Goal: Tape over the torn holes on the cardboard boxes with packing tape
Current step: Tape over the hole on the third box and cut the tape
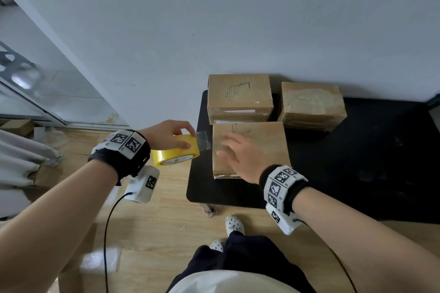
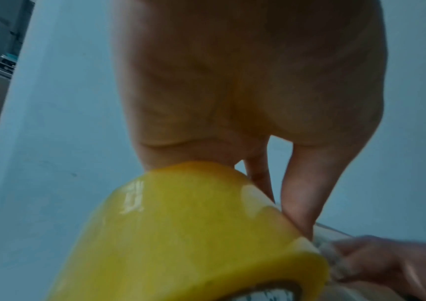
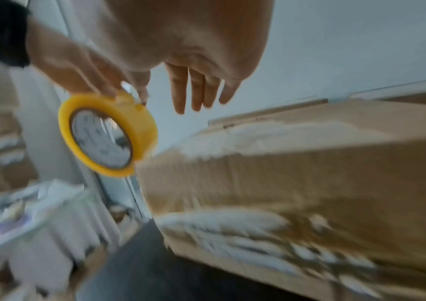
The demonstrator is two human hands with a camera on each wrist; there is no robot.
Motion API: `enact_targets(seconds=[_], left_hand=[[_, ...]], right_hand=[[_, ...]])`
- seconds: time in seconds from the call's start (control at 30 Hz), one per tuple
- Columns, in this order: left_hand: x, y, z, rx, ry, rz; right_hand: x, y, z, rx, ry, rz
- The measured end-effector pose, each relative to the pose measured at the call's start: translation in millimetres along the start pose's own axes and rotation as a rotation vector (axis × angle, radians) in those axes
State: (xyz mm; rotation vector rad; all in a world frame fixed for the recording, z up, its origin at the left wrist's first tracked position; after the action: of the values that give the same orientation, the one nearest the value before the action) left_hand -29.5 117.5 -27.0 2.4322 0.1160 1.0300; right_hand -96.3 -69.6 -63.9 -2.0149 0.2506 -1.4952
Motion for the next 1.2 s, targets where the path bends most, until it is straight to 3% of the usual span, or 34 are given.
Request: enact_targets(seconds=[0.17, 0.3, 0.5, 0.87, 1.03, 1.2], left_hand=[[5, 34, 0, -0.091, 0.004, 0.026], [10, 48, -1, -0.137, 0.006, -0.046], [14, 31, -5, -0.03, -0.051, -0.12], [16, 4, 26, 0.108, 0.151, 0.17], [11, -1, 40, 0.041, 0.071, 0.137], [5, -6, 49, 0.027, 0.062, 0.121]], right_hand=[[26, -7, 24, -0.248, 0.102, 0.571], [44, 0, 28, -0.275, 0.12, 0.689], [62, 17, 19, -0.288, 0.134, 0.867], [70, 57, 10, -0.406, 0.258, 0.952], [62, 81, 12, -0.55, 0.226, 0.913], [60, 89, 17, -0.54, 0.278, 0.769]])
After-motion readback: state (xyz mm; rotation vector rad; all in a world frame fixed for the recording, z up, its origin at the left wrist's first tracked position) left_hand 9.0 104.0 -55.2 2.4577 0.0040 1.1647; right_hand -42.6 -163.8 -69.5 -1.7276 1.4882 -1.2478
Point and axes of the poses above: each hand's wrist, its own z-axis towards the middle knuckle, its own x-axis out of the back of the hand, y = z × x, the point moved 5 cm from there along z, towards the middle knuckle, and after that the axes turned 3 degrees about -y, right-handed, at the moved point
